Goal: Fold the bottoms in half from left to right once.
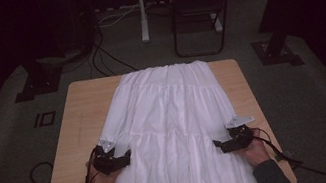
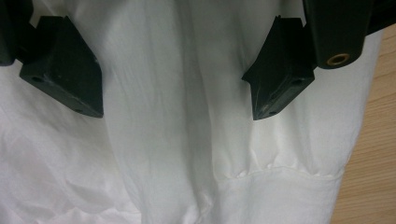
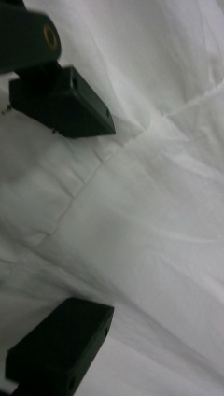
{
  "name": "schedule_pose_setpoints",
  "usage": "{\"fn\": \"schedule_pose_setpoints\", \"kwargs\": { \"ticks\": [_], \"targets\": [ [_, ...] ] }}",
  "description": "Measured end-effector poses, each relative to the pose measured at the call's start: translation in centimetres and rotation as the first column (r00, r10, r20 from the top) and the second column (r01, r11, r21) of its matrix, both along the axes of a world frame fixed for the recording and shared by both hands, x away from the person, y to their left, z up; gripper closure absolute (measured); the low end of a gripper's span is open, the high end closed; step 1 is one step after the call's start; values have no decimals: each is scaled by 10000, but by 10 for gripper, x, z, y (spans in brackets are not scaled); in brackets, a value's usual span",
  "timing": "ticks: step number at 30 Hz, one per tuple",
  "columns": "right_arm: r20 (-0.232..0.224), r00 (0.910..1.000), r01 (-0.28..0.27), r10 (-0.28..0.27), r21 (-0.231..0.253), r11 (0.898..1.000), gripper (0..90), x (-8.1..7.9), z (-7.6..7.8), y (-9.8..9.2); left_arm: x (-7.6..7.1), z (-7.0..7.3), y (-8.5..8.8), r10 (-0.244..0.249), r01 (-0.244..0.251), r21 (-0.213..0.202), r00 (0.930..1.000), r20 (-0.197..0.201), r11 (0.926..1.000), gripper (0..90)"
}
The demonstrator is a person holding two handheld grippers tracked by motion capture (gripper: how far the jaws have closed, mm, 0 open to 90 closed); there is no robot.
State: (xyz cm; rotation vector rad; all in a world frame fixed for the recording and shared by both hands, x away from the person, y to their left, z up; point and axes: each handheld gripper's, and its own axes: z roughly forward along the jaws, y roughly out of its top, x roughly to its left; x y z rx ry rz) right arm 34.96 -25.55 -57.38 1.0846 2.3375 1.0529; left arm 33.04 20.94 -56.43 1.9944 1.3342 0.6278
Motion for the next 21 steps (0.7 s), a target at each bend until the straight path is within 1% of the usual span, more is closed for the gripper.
{"fn": "schedule_pose_setpoints", "kwargs": {
  "ticks": [1,4,5,6,8,9,11,12,13,14,15,16,17,18,19,21],
  "targets": [
    [15,10000,-86,86,21,10000,141,0,0,0,0,0,0,25,-25,0,10000,5,10000,208],
    [28,10000,-70,70,39,10000,142,0,0,0,0,0,0,94,-94,-37,10000,19,9999,229],
    [32,10000,72,-72,50,10000,143,0,0,0,1,0,0,152,-152,-26,9999,43,9999,229],
    [12,9998,222,-222,63,9997,143,-1,0,1,2,1,0,215,-215,-31,9998,49,9998,247],
    [15,9997,228,-228,66,9997,143,-2,0,1,3,1,0,234,-234,-28,9997,-2,9997,261],
    [8,9997,242,-242,67,9997,143,-2,0,1,3,2,0,163,-163,-13,9999,-10,9999,267],
    [12,9997,247,-247,63,9997,142,-2,0,1,2,4,3,204,-203,-80,9998,26,9998,353],
    [11,9997,249,-249,62,9997,142,-2,0,1,2,4,3,204,-203,-80,9998,26,9998,352],
    [8,9997,249,-249,63,9997,141,-2,0,1,-1,14,8,149,-138,-255,9991,409,9996,351],
    [16,9997,242,-242,59,9997,141,-2,0,1,-3,21,10,114,-89,-320,9968,786,9994,348],
    [16,9997,244,-244,60,9997,142,-2,0,1,-5,29,14,40,7,-438,9944,1059,9990,327],
    [16,9997,244,-244,60,9997,142,-2,0,1,-5,29,14,40,7,-438,9944,1059,9990,291],
    [10,9997,247,-247,60,9997,141,-2,0,1,-7,42,25,49,84,-972,9907,1358,9952,291],
    [10,9997,247,-247,60,9997,141,-2,0,1,-7,46,31,223,-59,-1097,9887,1482,9940,279],
    [10,9997,247,-247,57,9997,141,-2,0,1,-7,47,37,407,-244,-1087,9878,1504,9938,268],
    [9,9997,250,-250,60,9997,141,-2,0,1,-4,43,49,799,-663,-1084,9887,1265,9919,267]
  ]
}}
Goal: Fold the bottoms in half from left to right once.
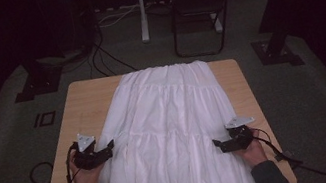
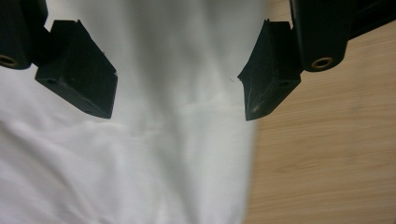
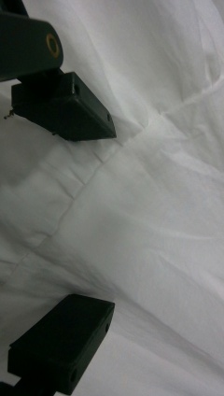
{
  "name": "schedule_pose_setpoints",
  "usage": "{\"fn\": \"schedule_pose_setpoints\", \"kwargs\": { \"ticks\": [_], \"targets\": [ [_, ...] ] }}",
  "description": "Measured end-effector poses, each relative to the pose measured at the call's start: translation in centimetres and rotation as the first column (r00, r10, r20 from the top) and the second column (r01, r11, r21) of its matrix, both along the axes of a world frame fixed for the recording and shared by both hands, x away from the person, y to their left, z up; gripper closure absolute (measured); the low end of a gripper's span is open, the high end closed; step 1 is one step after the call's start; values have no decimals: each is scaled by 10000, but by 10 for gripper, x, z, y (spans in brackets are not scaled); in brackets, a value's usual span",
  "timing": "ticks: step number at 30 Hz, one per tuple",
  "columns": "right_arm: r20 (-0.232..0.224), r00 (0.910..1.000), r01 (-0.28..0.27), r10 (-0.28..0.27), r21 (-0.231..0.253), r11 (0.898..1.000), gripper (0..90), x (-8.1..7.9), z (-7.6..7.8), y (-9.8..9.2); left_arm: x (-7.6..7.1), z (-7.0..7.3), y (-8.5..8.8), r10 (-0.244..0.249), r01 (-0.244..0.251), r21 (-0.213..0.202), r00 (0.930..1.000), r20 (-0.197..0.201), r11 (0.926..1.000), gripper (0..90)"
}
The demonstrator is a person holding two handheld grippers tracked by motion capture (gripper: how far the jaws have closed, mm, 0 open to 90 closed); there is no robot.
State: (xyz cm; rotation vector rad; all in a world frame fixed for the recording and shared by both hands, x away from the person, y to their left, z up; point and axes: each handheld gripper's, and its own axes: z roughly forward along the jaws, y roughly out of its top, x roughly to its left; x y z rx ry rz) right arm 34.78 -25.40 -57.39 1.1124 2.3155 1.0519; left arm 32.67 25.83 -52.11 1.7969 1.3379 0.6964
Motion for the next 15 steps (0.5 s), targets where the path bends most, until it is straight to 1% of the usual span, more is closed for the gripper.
{"fn": "schedule_pose_setpoints", "kwargs": {
  "ticks": [1,2,3,4,5,6,8,11,13,15],
  "targets": [
    [1,10000,-1,1,0,10000,141,0,0,0,3,-6,5,199,-201,-83,9996,-203,9998,266],
    [1,10000,-2,2,-1,10000,141,0,0,0,7,-13,9,390,-395,-88,9979,-516,9992,261],
    [0,10000,0,0,1,10000,141,0,0,0,12,-21,12,553,-554,7,9948,-858,9985,257],
    [0,10000,0,0,0,10000,142,0,0,0,15,-27,14,661,-665,3,9911,-1154,9978,254],
    [-1,10000,1,-1,0,10000,142,0,0,0,17,-31,16,725,-726,39,9885,-1328,9974,250],
    [-1,10000,1,-1,0,10000,141,0,0,0,18,-33,16,747,-744,75,9875,-1386,9972,246],
    [-2,10000,1,-1,1,10000,142,0,0,0,19,-34,13,751,-707,374,9880,-1347,9968,241],
    [-1,10000,1,-1,-2,10000,142,0,0,0,21,-38,8,704,-608,655,9851,-1566,9960,236],
    [0,10000,1,-1,-1,10000,141,0,0,0,22,-39,4,700,-558,945,9857,-1536,9940,226],
    [0,10000,0,0,-1,10000,142,0,0,0,21,-40,2,605,-461,947,9861,-1550,9944,204]
  ]
}}
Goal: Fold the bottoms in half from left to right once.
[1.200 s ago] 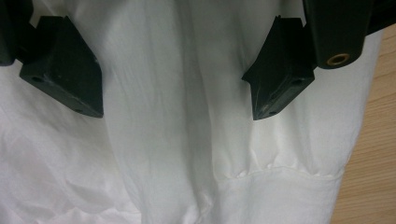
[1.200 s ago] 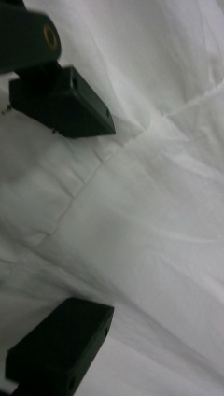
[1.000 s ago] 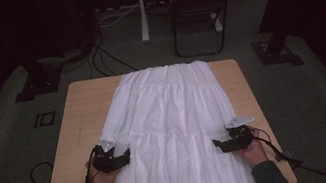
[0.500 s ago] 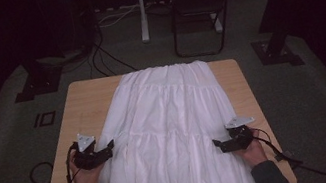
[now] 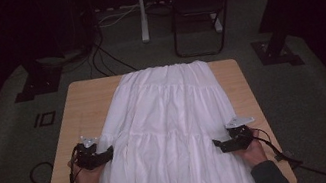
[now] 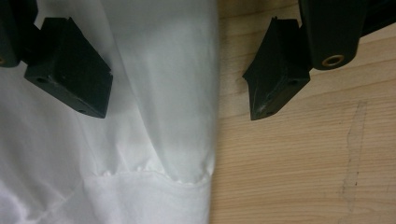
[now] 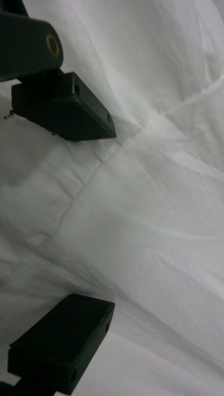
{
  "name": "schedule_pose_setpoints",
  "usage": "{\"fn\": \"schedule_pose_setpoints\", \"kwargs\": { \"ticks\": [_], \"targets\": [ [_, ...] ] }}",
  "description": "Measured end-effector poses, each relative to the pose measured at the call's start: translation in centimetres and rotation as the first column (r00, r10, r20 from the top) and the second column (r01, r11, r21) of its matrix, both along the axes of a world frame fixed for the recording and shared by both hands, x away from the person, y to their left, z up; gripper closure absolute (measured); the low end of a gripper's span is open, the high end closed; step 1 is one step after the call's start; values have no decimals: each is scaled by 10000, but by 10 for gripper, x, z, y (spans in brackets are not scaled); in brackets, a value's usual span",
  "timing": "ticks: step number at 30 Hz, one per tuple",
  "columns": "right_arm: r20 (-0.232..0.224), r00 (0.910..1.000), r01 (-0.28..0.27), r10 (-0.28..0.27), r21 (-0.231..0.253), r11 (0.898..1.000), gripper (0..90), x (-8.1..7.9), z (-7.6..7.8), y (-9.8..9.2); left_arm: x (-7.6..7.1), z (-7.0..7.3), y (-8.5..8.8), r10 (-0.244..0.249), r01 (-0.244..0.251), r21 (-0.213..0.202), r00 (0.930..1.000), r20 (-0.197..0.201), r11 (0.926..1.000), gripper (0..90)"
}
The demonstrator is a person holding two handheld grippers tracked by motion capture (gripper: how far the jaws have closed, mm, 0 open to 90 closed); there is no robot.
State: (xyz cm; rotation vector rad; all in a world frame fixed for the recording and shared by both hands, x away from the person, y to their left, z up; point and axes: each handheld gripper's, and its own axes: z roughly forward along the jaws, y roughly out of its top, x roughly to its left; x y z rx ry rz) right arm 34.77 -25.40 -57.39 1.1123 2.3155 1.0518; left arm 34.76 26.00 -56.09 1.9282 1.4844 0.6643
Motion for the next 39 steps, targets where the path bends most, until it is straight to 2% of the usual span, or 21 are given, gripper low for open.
{"fn": "schedule_pose_setpoints", "kwargs": {
  "ticks": [5,7,9,10,11,12,13,16,17,18,19,22,23,24,26,29,32,35,36,38,39],
  "targets": [
    [12,10000,63,-63,-22,10000,143,-1,0,0,-4,1,-8,-265,266,56,9996,-128,9996,203],
    [69,9999,144,-144,39,9999,215,-3,0,1,-5,1,-9,-258,258,59,9996,-117,9996,230],
    [91,9999,51,-51,61,10000,333,-6,5,0,-8,3,-11,-581,581,38,9983,-104,9983,329],
    [344,9992,213,-220,208,9996,333,-8,10,-3,-9,4,-12,-711,711,48,9974,-97,9975,393],
    [344,9992,213,-220,208,9996,333,-8,10,-3,-9,4,-12,-711,711,48,9974,-97,9975,465],
    [530,9971,530,-554,458,9975,332,-10,16,-8,-10,4,-13,-871,871,-32,9962,-18,9962,465],
    [734,9857,1455,-1519,853,9857,295,-11,25,-25,-11,4,-13,-919,919,-65,9958,-13,9957,663],
    [658,9690,2346,-2382,584,9703,279,-10,21,-39,-11,5,-11,-1028,1027,-242,9947,-51,9944,816],
    [476,9633,2611,-2641,613,9634,279,-9,17,-45,-11,4,-9,-1046,1042,-519,9945,-65,9932,852],
    [376,9610,2711,-2741,694,9600,279,-8,15,-48,-10,4,-8,-1040,1033,-596,9945,-93,9929,864],
    [275,9594,2779,-2807,773,9575,279,-7,12,-51,-10,4,-7,-1004,996,-641,9949,-84,9930,870],
    [81,9555,2939,-2948,569,9541,279,-3,8,-53,-10,5,-3,-722,718,-435,9973,-93,9965,878],
    [-95,9559,2937,-2936,210,9557,279,1,3,-50,-10,6,1,-443,440,-294,9990,-98,9986,880],
    [-35,9568,2906,-2906,130,9567,289,1,2,-48,-9,7,14,-14,8,-365,9999,-167,9993,881],
    [-53,9574,2886,-2886,141,9573,293,2,2,-46,-10,7,32,617,-630,-662,9979,-219,9958,882],
    [-30,9599,2804,-2804,146,9598,305,1,2,-45,-15,10,58,1433,-1447,-799,9894,-232,9862,884],
    [-7,9604,2786,-2786,171,9603,304,1,2,-45,-23,13,80,2111,-2116,-795,9774,-141,9741,885],
    [22,9639,2663,-2664,193,9637,303,0,1,-43,-30,18,96,2624,-2620,-492,9650,25,9638,885],
    [22,9639,2663,-2664,193,9637,303,0,1,-43,-30,18,96,2624,-2620,-492,9650,25,9638,885],
    [37,9659,2586,-2588,228,9657,299,0,1,-42,-40,23,115,3480,-3481,-4,9370,306,9375,886],
    [22,9662,2578,-2579,244,9659,296,0,1,-42,-42,24,119,3756,-3767,241,9259,390,9260,886]
  ]
}}
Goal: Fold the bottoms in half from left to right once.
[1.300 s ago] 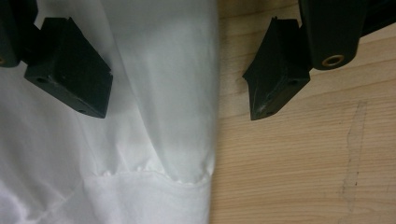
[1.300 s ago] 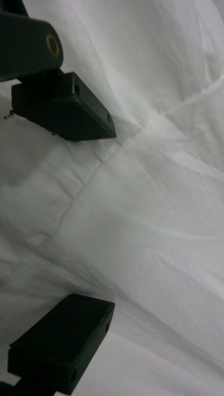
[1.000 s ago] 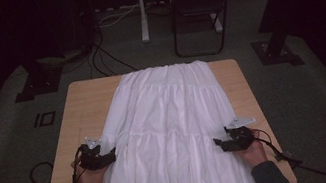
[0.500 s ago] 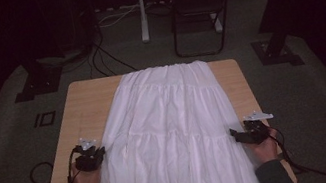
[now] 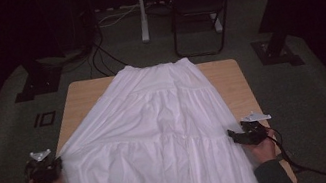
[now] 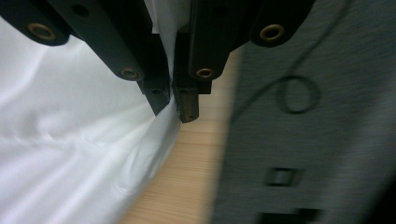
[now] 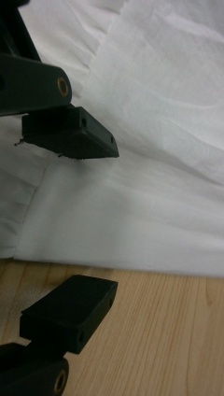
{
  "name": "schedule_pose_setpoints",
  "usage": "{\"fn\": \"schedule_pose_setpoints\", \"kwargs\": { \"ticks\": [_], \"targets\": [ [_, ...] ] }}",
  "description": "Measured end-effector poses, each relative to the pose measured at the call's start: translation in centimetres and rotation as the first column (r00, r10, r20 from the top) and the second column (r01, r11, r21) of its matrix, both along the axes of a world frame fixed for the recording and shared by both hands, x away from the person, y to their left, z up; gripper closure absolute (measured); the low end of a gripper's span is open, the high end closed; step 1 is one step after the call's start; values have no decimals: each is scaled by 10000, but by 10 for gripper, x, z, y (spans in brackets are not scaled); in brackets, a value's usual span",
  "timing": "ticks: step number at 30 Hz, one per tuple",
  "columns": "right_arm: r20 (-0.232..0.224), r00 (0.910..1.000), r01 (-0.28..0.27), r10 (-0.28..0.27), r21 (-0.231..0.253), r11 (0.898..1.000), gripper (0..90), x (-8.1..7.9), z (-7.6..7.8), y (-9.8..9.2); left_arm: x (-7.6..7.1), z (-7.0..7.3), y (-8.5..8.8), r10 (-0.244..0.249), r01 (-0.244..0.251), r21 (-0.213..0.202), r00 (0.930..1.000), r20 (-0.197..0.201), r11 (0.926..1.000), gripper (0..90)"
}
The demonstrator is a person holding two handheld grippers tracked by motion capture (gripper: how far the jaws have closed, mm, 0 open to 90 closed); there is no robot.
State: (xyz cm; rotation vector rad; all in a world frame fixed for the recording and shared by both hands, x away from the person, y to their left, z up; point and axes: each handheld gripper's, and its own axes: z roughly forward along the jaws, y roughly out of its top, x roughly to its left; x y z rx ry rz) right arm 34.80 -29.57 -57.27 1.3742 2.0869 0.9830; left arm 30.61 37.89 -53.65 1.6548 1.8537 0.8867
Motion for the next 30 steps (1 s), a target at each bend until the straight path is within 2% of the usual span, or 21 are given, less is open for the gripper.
{"fn": "schedule_pose_setpoints", "kwargs": {
  "ticks": [2,4,6,7,8,10,11,12,14,16,17,18,20,22,23,24,25,26,27,29,30],
  "targets": [
    [11,10000,-85,85,-21,10000,297,0,0,1,-5,4,9,705,-701,688,9975,-30,9952,887],
    [16,9999,-130,130,-31,9999,307,0,0,1,-10,6,17,780,-784,644,9969,91,9948,886],
    [6,9998,-188,188,-52,9998,402,-1,1,1,-13,6,18,619,-626,642,9980,139,9960,886],
    [6,9998,-188,188,-52,9998,402,-1,1,1,-13,6,18,619,-626,642,9980,139,9960,886],
    [-10,9996,-281,281,-42,9996,454,-2,2,1,-14,5,17,505,-517,640,9985,204,9966,886],
    [-240,9986,-482,477,-212,9986,776,-4,6,-1,-14,5,16,448,-461,575,9987,237,9973,886],
    [-299,9985,-465,455,-360,9983,852,-4,8,-2,-13,5,16,416,-431,604,9988,256,9972,886],
    [-304,9993,-252,232,-670,9974,874,-3,9,-4,-13,6,15,361,-378,642,9990,272,9972,885],
    [-189,9982,548,-573,-1116,9922,882,0,10,-12,-13,8,16,283,-301,702,9992,268,9971,885],
    [-143,9933,1126,-1146,-1016,9884,889,3,9,-22,-13,8,16,257,-276,687,9993,285,9973,885],
    [-73,9893,1440,-1458,-1154,9828,888,4,8,-28,-13,10,16,247,-266,679,9993,295,9973,885],
    [-89,9884,1501,-1517,-984,9838,885,5,8,-32,-13,10,16,230,-249,669,9993,291,9974,885],
    [-115,9912,1308,-1320,-774,9884,852,4,7,-34,-13,12,13,135,-158,676,9993,342,9976,885],
    [-101,9969,767,-776,-733,9944,684,0,8,-33,-14,15,10,-173,145,555,9985,511,9984,884],
    [-36,9976,687,-692,-807,9944,614,-2,9,-32,-14,16,8,-306,276,529,9980,558,9982,884],
    [-31,9980,633,-638,-781,9949,577,-5,10,-32,-14,16,8,-306,276,529,9980,558,9982,884],
    [-40,9985,535,-539,-664,9964,540,-8,12,-33,-14,19,4,-541,514,437,9965,630,9977,883],
    [-40,9985,535,-539,-664,9964,540,-8,12,-33,-14,19,4,-541,514,437,9965,630,9977,883],
    [3,9988,486,-487,-376,9981,490,-16,15,-35,-14,23,-1,-854,840,223,9938,715,9962,883],
    [-124,9990,427,-428,-59,9991,471,-25,16,-38,-15,28,-9,-1285,1297,-87,9881,840,9915,882],
    [-191,9990,395,-395,10,9992,465,-29,16,-38,-15,28,-9,-1285,1297,-87,9881,840,9915,881]
  ]
}}
